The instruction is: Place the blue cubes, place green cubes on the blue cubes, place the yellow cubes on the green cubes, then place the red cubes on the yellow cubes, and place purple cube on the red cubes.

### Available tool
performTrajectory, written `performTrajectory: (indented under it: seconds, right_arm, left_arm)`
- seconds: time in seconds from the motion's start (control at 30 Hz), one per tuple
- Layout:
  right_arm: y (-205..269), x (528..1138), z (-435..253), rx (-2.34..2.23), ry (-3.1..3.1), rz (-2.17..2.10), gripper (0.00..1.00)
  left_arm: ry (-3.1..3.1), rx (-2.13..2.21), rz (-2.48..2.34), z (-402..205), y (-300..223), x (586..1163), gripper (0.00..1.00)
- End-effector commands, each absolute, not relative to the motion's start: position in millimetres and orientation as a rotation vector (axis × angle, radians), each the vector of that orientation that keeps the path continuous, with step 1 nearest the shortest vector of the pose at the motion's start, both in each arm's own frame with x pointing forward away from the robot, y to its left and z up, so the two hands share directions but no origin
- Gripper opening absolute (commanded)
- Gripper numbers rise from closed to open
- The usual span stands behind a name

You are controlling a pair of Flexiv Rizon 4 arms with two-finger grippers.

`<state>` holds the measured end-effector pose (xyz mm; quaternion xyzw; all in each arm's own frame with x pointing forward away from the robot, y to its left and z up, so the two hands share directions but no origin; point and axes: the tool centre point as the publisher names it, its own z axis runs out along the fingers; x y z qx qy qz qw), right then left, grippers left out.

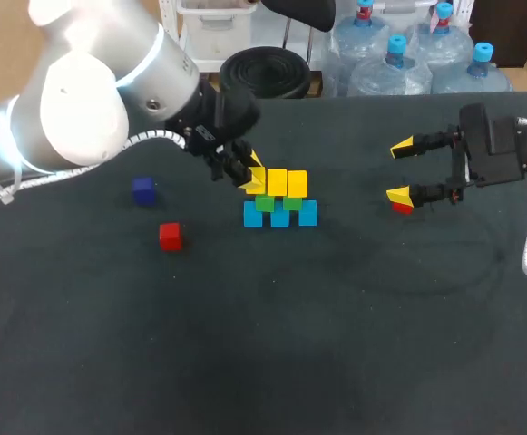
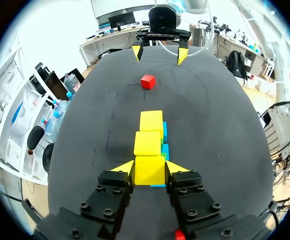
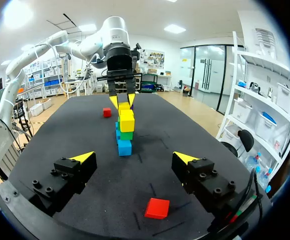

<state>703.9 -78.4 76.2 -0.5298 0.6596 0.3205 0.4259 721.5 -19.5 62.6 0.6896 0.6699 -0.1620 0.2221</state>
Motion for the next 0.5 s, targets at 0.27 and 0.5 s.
performTrajectory:
  seconds: [0.27,0.5]
  right_arm:
    - [-78.0,704.2,75.4,-1.324,1.647,0.801,1.00]
    - [-78.0,704.2,75.4,-1.324,1.647,0.801,1.00]
  left_arm:
    - [1.847,1.900,-0.448,60.2,-19.3,720.6,0.00]
    - [1.851,1.900,-0.450,58.9,-19.5,721.7,0.00]
